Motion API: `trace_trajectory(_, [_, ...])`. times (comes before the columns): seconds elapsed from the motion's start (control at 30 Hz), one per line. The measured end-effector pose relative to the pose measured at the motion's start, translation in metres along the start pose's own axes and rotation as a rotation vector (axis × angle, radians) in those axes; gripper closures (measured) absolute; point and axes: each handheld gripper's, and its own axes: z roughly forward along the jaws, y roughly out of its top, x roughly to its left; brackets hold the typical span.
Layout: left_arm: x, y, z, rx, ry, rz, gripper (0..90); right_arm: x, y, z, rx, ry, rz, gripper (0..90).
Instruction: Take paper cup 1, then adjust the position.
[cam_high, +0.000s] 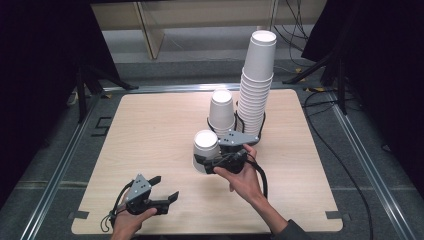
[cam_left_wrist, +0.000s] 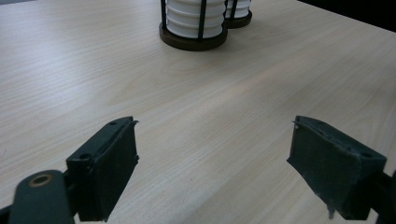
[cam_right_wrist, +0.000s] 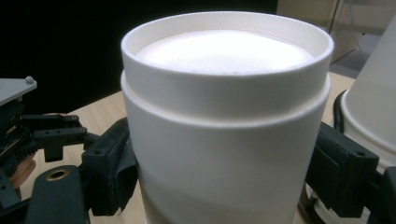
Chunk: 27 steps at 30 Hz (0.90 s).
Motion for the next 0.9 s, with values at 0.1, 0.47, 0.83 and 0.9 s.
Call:
trace_trajectory(0.1, [0.0,0.0,-0.001,-0.002,0.004,-0.002,14.5,0.001,-0.004,0.002,0.007,0.006,-0.005,20.1])
trace_trajectory(0.47, [-0.001,0.0,0.0,-0.026,-0.009,-0.009,14.5,0.004,-0.01,0.005,0.008,0.014,-0.01,20.1])
trace_trajectory(0.83, [-0.004,0.004,0.007,-0.042,-0.013,-0.008,14.5,0.006,-0.016,0.01,0.02,0.033,0.005,20.1])
trace_trajectory(0.9, [-0.007,0.005,0.01,-0.055,-0.037,0.006,14.5,0.006,-0.016,0.011,0.02,0.042,0.01,20.1])
